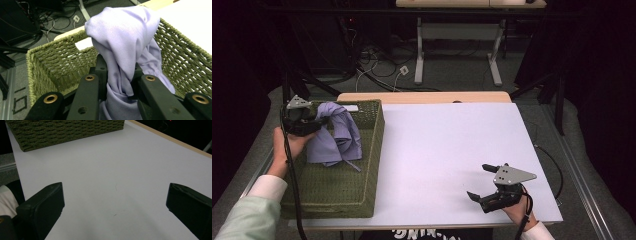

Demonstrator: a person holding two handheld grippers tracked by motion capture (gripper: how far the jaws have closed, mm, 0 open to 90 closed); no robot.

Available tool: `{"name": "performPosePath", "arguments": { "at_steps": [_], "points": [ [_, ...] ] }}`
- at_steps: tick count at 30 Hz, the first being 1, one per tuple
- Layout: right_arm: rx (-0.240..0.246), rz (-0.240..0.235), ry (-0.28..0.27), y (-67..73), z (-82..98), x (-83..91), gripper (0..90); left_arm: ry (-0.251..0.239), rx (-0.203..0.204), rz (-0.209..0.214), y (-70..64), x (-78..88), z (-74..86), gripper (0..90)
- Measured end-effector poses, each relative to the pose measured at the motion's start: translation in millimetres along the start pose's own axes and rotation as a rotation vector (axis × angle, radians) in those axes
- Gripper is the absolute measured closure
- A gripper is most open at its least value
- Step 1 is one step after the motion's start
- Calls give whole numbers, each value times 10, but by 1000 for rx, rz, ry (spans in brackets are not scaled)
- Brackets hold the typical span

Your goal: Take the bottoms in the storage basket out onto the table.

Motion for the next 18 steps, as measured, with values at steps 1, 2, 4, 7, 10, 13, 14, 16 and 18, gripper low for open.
{"name": "performPosePath", "arguments": {
  "at_steps": [1, 2, 4, 7, 10, 13, 14, 16, 18],
  "points": [
    [1, 0, -2, 1, -1, 0, 14, 0, -4, -1, -5, 13, -6, 770],
    [1, 1, -1, 2, -2, 2, 14, 0, -11, -3, -11, 27, -11, 770],
    [1, 1, 0, 3, -3, 3, 14, -7, -18, -2, -19, 52, -20, 770],
    [0, 1, 0, 3, -2, 1, 14, -10, -29, -4, -27, 84, -28, 770],
    [1, 1, 0, 2, -2, 2, 14, -16, -37, -5, -28, 109, -36, 770],
    [0, 1, 0, -1, 0, -1, 14, -22, -47, -9, -30, 132, -45, 769],
    [0, 1, -1, -1, 0, -1, 14, -23, -51, -9, -30, 143, -48, 770],
    [0, 0, -1, -1, 0, -1, 14, -31, -52, -6, -34, 159, -54, 770],
    [0, 1, 0, -2, 1, -1, 14, -36, -58, -1, -39, 176, -61, 770]
  ]
}}
Point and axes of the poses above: each handheld gripper's, and its own axes: x roughly backward along the jaws, z roughly out of its underside, y roughly to its left, the point moved 1 cm from there along -x, roughly forward along the jaws, and after that the axes turned 7 degrees about x, right-handed, at the moved point
